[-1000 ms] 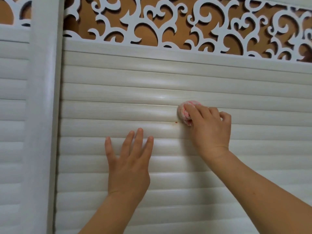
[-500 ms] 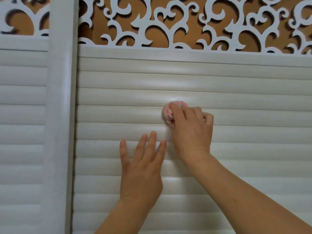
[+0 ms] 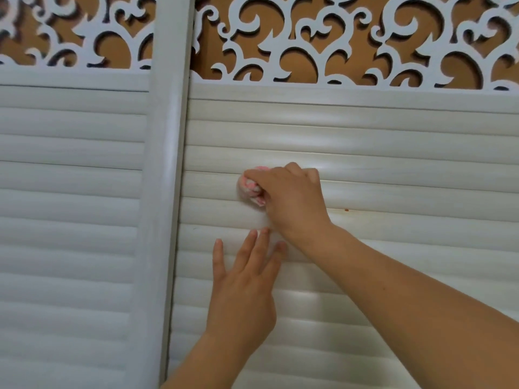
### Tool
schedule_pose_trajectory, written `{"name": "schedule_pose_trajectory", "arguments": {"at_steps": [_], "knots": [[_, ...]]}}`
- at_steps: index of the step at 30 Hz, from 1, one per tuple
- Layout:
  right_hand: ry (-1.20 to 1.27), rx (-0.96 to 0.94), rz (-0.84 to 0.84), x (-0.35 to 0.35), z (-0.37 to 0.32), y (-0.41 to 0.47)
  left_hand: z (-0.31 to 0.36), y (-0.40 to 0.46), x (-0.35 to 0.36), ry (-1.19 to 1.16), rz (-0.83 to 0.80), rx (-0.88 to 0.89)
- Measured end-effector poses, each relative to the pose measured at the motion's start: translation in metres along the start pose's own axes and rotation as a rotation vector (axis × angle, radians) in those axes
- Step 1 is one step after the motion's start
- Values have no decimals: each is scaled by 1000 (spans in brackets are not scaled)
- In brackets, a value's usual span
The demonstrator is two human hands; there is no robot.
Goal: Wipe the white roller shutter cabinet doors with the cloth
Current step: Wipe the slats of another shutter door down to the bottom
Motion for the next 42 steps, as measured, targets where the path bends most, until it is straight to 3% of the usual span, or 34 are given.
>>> {"name": "schedule_pose_trajectory", "arguments": {"at_steps": [4,9,15,22,30,35,42], "knots": [[9,-3,-28,0,3,-11,12,1,-4,-18,-57,-3],[-62,-277,-108,23,-19,-10,18,-2,-6,-16,-114,-11],[-196,-470,-196,14,-11,-2,3,-23,1,27,-152,-46],[-171,-315,-102,-10,28,-44,-5,-27,-4,46,-193,-70],[-248,-103,-84,-34,56,-81,2,-19,-26,86,-408,-135],[-244,115,-62,-45,46,-86,8,-8,-39,72,-359,-146],[-374,5,-38,-7,14,-69,18,6,-33,129,-382,-132]]}}
Point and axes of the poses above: each hand's wrist, its own y-axis towards the middle knuckle, its own x-axis out of the palm, z = x × y, the point moved 1 cm from there along y, towards the middle knuckle, and after that the axes turned 3 degrees about -x, right-handed, at the moved point
